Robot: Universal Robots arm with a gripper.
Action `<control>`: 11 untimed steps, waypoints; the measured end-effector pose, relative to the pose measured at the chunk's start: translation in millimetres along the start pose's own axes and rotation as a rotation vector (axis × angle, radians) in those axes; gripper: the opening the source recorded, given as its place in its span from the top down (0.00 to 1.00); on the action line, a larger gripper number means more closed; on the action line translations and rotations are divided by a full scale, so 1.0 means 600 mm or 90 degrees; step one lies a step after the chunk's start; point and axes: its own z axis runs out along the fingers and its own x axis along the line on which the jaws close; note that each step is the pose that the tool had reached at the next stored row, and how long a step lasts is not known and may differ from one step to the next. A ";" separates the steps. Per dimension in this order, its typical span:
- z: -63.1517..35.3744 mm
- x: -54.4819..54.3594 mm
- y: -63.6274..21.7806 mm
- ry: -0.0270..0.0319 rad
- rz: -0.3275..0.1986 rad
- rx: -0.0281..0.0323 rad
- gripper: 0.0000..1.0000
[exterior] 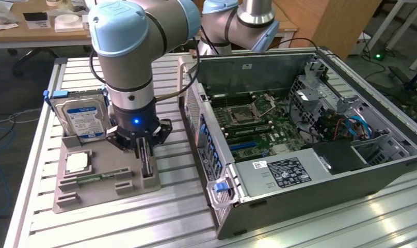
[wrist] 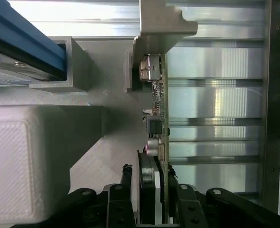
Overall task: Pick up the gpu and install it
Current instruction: 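Pick up the gpu and move the gpu toward the slot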
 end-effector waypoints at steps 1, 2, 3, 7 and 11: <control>0.000 0.000 0.000 0.0001 0.000 0.0000 0.61; 0.000 -0.001 0.000 0.0001 0.000 0.0001 0.61; 0.000 -0.001 0.000 0.0001 0.000 0.0001 0.61; 0.000 -0.001 0.000 0.0001 0.000 0.0001 0.61; 0.000 -0.001 0.000 0.0001 0.000 0.0001 0.69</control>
